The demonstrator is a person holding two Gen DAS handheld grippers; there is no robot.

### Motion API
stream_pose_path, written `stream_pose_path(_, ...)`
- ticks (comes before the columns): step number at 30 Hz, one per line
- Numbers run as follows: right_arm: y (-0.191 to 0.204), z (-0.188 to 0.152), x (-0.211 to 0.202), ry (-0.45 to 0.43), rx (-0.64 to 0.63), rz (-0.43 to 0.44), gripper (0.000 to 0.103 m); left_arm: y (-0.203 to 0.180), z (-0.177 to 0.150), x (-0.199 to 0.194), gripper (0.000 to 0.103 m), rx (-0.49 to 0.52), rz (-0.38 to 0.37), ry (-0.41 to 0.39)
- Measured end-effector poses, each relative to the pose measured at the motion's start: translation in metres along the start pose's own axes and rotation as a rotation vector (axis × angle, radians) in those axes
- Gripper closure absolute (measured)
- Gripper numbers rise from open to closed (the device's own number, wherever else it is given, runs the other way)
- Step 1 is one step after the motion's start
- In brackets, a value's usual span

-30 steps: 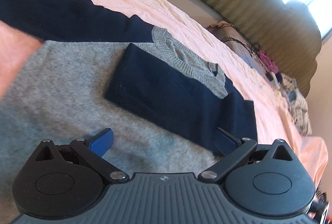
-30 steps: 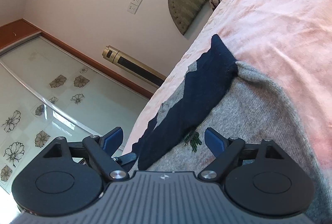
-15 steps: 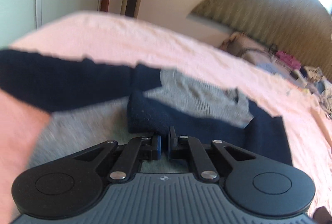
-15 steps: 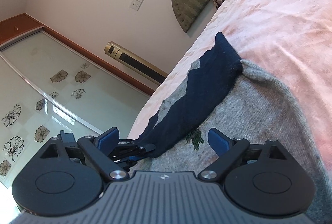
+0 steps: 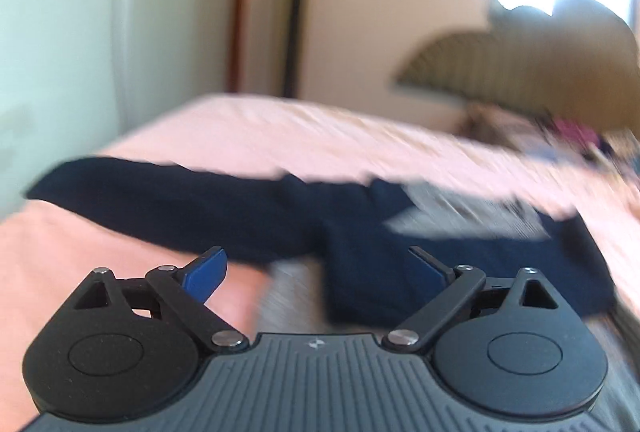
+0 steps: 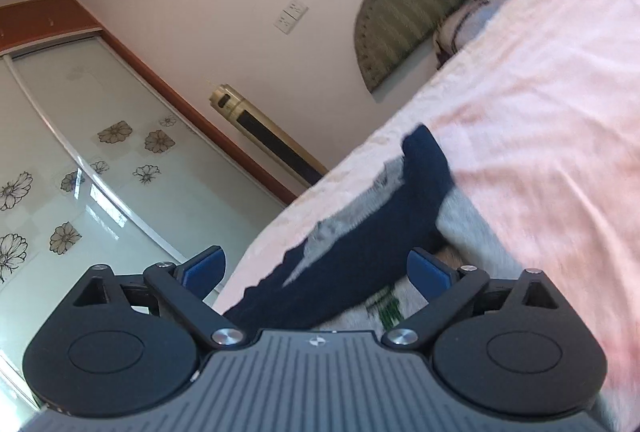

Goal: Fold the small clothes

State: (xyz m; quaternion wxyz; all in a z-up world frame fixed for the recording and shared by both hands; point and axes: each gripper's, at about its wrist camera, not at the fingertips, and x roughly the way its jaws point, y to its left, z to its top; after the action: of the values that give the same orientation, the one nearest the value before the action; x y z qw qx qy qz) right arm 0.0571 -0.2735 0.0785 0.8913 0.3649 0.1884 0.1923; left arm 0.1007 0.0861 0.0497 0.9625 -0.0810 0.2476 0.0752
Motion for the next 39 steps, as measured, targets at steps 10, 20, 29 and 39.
stream_pose_path(10,-0.037,0.042,0.161,0.329,-0.143,-0.249,0.012,0.15,0.025,0.081,0.007,-0.57,0.208,0.133)
stream_pose_path(20,-0.059,0.062,0.117,0.195,-0.059,-0.266,0.021,0.206,0.032,0.095,0.001,-0.682,0.225,0.008)
stream_pose_path(29,-0.047,0.024,0.112,0.242,-0.218,-0.201,0.002,0.222,0.055,0.131,0.088,-0.582,0.324,0.087)
stream_pose_path(39,-0.058,0.025,0.102,0.199,-0.121,-0.141,0.0,0.069,0.074,0.08,0.096,-0.059,0.247,-0.12)
